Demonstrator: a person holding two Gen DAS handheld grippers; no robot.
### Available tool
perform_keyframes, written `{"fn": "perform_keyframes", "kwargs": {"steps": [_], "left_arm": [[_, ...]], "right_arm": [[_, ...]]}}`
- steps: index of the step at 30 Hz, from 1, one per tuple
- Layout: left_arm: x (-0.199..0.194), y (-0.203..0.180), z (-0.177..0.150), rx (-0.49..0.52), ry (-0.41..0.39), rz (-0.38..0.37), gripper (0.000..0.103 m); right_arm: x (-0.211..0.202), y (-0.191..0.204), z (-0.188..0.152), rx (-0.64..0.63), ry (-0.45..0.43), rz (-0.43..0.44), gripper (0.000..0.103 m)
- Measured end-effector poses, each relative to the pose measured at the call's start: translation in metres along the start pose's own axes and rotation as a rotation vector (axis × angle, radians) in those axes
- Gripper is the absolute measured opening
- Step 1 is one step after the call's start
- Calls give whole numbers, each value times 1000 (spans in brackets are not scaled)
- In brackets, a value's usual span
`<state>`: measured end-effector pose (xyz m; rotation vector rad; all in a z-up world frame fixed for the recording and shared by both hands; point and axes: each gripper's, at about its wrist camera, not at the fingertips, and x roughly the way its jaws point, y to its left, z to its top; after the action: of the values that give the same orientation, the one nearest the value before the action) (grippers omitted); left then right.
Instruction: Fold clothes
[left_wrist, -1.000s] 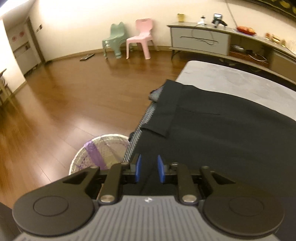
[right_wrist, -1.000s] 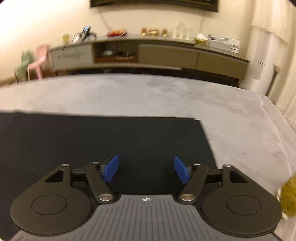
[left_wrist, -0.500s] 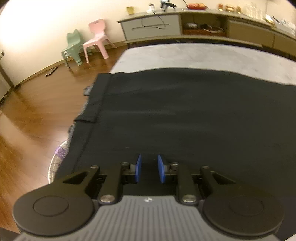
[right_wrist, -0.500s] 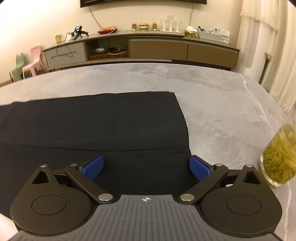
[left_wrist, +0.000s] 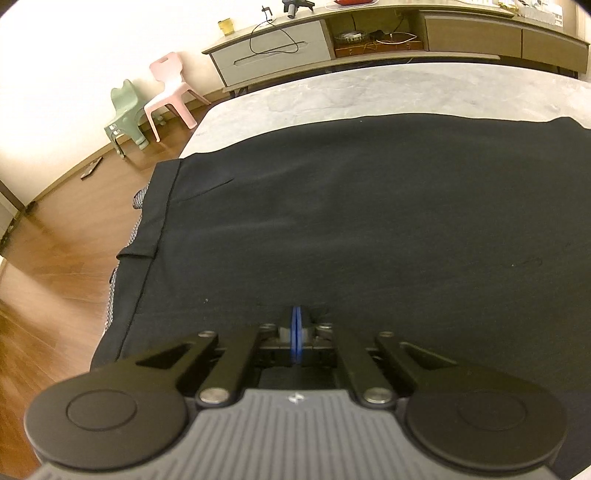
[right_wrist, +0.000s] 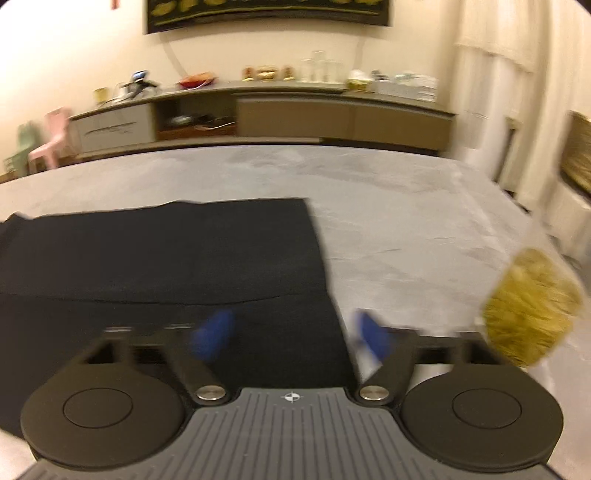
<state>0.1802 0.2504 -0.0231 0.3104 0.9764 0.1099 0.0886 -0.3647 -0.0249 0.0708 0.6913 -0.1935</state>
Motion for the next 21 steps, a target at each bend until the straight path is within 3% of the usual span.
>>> {"fn": "perform_keyframes", "kwargs": {"steps": [3,4,5,6,7,10,13,17,21], "left_arm": [[0,1,3,-10,3,-9,0],[1,1,4,-13,4,-12,0],[1,2,5,-17,5,-15,0],[1,3,6,-22,5,-21,0],[1,2,7,-26,3,-35,0],[1,0,10,-39,-3,-83,0],[-5,-17,12,17,-21,-128,0],[-8,-30,14,56,-24,-119,0],[-15,-13,20,-30,-31,-131,4]], "right_arm": [[5,-3,-3,13,16,37,89],[4,0,-2,-5,15,54,73],[4,2,0,-19,17,62,42],[3,4,2,-28,22,55,24],[3,5,5,-37,26,47,13],[2,6,6,-92,36,-27,10],[0,-8,5,-79,48,-101,8],[-1,-16,2,-108,46,-183,5],[-26,1,14,-133,-65,-186,5]]}}
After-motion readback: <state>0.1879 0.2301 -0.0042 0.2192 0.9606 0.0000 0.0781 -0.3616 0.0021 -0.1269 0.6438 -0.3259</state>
